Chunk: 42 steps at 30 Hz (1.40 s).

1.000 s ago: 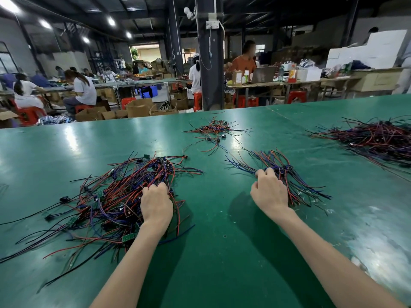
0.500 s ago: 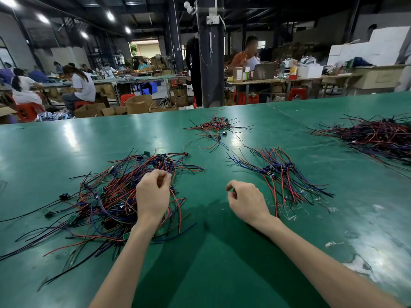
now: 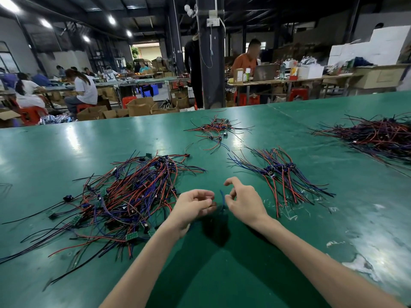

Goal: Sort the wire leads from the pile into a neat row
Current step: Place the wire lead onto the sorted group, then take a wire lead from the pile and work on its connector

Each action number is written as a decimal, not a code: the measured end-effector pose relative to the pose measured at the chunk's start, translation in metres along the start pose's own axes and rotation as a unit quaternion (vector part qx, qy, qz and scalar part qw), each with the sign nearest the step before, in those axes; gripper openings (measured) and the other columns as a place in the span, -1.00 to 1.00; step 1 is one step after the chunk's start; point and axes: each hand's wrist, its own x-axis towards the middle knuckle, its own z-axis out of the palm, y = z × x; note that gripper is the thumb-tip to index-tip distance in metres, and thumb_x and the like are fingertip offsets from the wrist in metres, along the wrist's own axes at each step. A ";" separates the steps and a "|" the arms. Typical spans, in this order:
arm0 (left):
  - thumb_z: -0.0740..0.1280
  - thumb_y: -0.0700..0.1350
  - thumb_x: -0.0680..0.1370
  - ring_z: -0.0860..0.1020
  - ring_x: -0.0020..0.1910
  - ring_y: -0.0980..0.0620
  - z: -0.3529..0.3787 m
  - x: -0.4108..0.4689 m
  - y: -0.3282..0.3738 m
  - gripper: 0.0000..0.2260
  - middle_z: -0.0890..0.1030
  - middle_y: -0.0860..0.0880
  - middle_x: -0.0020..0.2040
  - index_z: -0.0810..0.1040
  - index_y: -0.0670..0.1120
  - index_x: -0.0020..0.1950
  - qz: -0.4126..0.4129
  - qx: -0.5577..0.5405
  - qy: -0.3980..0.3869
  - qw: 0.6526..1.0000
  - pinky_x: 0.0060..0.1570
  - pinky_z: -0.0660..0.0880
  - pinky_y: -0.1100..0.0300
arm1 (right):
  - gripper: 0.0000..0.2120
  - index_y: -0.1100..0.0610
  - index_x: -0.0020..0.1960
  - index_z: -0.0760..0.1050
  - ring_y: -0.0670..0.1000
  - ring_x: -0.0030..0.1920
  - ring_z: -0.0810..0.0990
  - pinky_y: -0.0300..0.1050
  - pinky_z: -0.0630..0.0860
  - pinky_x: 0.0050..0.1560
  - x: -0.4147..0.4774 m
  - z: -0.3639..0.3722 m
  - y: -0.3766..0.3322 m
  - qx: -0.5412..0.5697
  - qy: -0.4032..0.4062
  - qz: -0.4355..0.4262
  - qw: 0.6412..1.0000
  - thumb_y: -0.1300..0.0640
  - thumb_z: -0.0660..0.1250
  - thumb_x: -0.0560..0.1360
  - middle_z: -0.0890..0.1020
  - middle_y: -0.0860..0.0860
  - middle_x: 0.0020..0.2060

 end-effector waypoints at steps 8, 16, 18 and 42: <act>0.24 -0.31 0.54 0.54 0.02 -0.01 -0.028 0.006 0.008 -0.80 0.61 -0.06 0.01 0.59 -0.14 0.07 0.181 0.411 0.206 0.869 0.13 0.47 0.12 | -0.73 0.09 -0.31 0.46 0.01 -0.24 0.45 -0.15 0.30 -0.19 -0.002 0.005 -0.006 0.016 -0.123 -0.079 0.989 0.00 0.32 0.53 0.48 -0.07 -0.37; 0.23 -0.21 0.52 0.31 0.25 -0.18 -0.060 0.009 0.014 -0.71 0.45 -0.18 0.26 0.46 -0.12 0.25 0.075 0.601 0.322 0.728 0.20 0.30 -0.03 | -0.40 0.02 0.55 0.07 -0.05 0.53 -0.02 -0.03 -0.16 0.51 0.000 0.010 0.009 -0.132 -0.150 -0.087 0.976 -0.20 0.06 0.60 0.02 -0.04 0.56; 0.24 -0.20 0.50 0.25 0.33 -0.20 -0.066 0.009 0.015 -0.66 0.37 -0.21 0.34 0.41 -0.13 0.28 0.031 0.621 0.337 0.707 0.27 0.26 -0.06 | -0.49 0.03 0.48 0.23 -0.02 0.48 0.15 -0.10 -0.03 0.46 -0.001 0.011 0.008 -0.091 -0.142 -0.091 0.982 -0.16 0.11 0.60 0.24 -0.02 0.49; 0.23 -0.12 0.59 0.39 0.19 -0.17 -0.088 0.007 0.026 -0.81 0.62 -0.11 0.03 0.63 -0.05 0.06 -0.023 0.602 0.359 0.712 0.18 0.25 -0.04 | -0.67 0.03 0.30 0.45 -0.04 0.29 0.31 -0.15 0.10 0.29 -0.003 0.019 0.004 -0.100 -0.135 -0.139 0.976 -0.07 0.18 0.60 0.44 -0.08 0.25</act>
